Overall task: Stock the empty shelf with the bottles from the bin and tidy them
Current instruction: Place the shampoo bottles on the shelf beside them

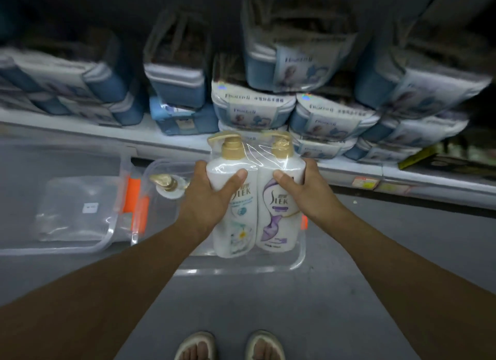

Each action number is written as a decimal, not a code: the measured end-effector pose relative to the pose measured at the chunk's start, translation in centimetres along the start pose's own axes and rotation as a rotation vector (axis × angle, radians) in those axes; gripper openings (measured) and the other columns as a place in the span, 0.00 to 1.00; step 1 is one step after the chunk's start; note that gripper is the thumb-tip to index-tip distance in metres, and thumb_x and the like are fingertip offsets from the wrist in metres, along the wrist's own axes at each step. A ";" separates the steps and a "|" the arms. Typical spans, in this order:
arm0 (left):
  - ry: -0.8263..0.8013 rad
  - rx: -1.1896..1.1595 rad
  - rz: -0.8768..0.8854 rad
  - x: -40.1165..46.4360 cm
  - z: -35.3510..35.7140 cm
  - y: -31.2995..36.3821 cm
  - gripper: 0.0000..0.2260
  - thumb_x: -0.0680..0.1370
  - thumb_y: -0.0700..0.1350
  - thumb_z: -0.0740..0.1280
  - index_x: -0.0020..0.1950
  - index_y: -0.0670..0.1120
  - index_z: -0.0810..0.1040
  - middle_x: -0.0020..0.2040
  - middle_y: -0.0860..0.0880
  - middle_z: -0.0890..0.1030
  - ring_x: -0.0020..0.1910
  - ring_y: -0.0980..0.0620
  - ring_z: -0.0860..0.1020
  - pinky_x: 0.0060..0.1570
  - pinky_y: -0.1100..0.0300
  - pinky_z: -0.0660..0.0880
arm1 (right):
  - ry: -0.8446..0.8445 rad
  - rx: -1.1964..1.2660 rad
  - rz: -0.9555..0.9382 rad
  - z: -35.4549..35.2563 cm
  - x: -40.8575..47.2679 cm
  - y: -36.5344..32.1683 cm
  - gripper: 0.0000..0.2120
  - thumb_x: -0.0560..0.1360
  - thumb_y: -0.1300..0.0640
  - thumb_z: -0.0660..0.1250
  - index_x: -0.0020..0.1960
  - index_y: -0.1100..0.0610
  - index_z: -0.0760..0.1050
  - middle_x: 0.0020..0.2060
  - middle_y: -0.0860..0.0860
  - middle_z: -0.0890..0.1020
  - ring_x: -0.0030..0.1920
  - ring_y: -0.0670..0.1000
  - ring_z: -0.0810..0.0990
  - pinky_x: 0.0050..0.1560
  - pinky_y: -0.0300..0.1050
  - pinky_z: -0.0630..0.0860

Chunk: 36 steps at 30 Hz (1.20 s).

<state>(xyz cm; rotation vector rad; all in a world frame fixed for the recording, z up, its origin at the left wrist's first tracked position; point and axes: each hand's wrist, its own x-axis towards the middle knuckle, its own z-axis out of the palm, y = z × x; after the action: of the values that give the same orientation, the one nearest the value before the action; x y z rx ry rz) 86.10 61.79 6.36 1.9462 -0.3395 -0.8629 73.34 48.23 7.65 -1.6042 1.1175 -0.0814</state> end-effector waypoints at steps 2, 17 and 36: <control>0.000 0.007 0.014 -1.3 -1.0 3.4 0.36 0.58 0.72 0.68 0.58 0.52 0.69 0.52 0.54 0.80 0.52 0.50 0.80 0.54 0.45 0.77 | 0.015 -0.007 -0.018 -1.7 -1.8 -2.9 0.20 0.75 0.45 0.66 0.61 0.52 0.64 0.53 0.49 0.78 0.51 0.48 0.78 0.45 0.42 0.76; 0.081 0.102 0.221 -10.3 -9.0 29.3 0.32 0.59 0.74 0.61 0.51 0.53 0.71 0.46 0.57 0.78 0.50 0.51 0.78 0.55 0.47 0.75 | 0.061 -0.163 -0.221 -14.4 -15.9 -25.0 0.32 0.66 0.58 0.78 0.61 0.45 0.61 0.51 0.42 0.77 0.50 0.41 0.77 0.45 0.37 0.75; -0.004 -0.016 0.461 -19.9 -15.5 51.1 0.32 0.56 0.76 0.61 0.47 0.54 0.73 0.46 0.53 0.81 0.46 0.50 0.81 0.51 0.46 0.78 | 0.225 -0.135 -0.457 -23.1 -30.8 -42.3 0.39 0.69 0.58 0.76 0.70 0.43 0.57 0.51 0.34 0.75 0.49 0.33 0.77 0.42 0.31 0.76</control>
<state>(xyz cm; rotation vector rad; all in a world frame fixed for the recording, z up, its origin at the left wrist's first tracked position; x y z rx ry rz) 88.46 56.74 63.10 1.7493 -0.7457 -0.5634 68.80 49.38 64.66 -1.9861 0.9170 -0.5070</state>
